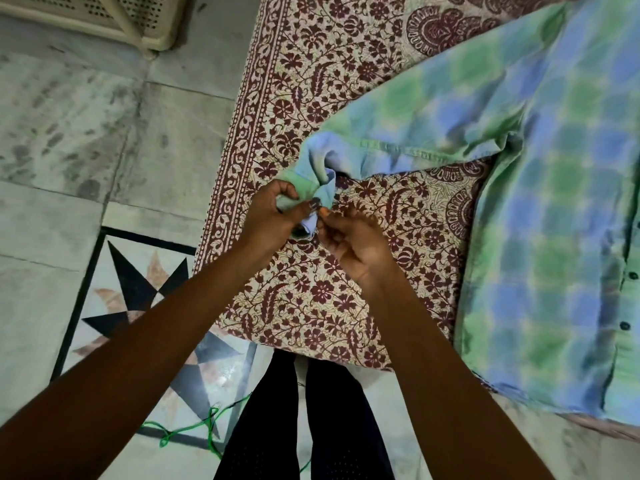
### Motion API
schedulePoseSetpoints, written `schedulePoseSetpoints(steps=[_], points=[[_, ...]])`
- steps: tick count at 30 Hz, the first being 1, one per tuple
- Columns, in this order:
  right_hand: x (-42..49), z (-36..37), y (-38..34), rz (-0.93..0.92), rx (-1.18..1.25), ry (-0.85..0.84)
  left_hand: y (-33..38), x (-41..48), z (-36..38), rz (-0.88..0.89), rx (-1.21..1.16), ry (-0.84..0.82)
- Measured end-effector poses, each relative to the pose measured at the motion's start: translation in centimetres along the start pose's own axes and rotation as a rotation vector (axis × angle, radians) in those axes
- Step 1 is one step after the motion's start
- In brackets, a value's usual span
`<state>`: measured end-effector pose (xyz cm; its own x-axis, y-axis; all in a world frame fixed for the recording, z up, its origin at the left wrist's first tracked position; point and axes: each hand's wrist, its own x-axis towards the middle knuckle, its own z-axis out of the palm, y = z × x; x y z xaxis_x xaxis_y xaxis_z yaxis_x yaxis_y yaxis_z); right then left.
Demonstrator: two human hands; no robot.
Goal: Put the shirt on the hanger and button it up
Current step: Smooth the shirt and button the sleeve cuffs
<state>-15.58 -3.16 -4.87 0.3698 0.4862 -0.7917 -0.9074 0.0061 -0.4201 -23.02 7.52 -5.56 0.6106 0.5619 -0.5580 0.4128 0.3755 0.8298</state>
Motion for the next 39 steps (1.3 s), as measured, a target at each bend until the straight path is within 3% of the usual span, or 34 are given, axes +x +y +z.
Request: schedulePoseSetpoints(steps=[4,10,13,15,17,18,20,23,26,28,32,33,35,39], points=[[0.4,-0.4,0.9,0.174,0.065,-0.033,-0.7,-0.9,-0.1,0.282,0.323,0.078],[1.3,-0.3,1.7,0.118,-0.132,0.006,-2.8,-2.5,-1.9,0.641,0.788,0.096],[1.5,0.0,1.5,0.169,-0.291,-0.066,-3.5,-2.4,-4.4,0.752,0.982,0.167],[1.5,0.0,1.2,0.145,-0.614,-0.095,-3.7,-2.3,-5.8,0.782,0.961,0.155],[1.9,-0.2,0.9,0.001,-0.769,-0.025,-3.1,-2.5,-6.0,0.687,0.699,0.186],[2.1,-0.4,0.6,-0.056,-0.694,0.005,-2.9,-2.7,-5.9,0.630,0.548,0.226],[2.5,-0.3,-0.7,-0.064,-0.374,-0.007,-2.7,-3.0,-5.7,0.661,0.538,0.317],[3.7,-0.4,-3.5,0.073,-0.064,-0.041,-2.8,-2.9,-6.2,0.808,0.898,0.108],[4.1,0.1,-4.8,0.118,-0.161,0.104,-5.1,-2.4,-7.9,0.934,1.332,-0.096],[4.6,-0.2,-4.6,0.067,-0.302,0.206,-6.2,-2.7,-8.9,0.760,1.216,-0.107],[4.0,-1.9,-3.8,0.122,-0.293,0.174,-5.5,-3.1,-6.9,0.238,0.109,0.232],[3.8,-2.4,-3.8,0.112,-0.269,0.180,-5.0,-2.4,-6.5,0.167,-0.002,0.320],[3.7,-3.2,-4.1,0.031,-0.193,0.226,-3.7,-1.0,-6.2,0.125,0.017,0.360],[4.8,-5.2,-7.1,-0.228,-0.047,0.478,-3.0,0.0,-7.1,0.174,0.003,0.423]])
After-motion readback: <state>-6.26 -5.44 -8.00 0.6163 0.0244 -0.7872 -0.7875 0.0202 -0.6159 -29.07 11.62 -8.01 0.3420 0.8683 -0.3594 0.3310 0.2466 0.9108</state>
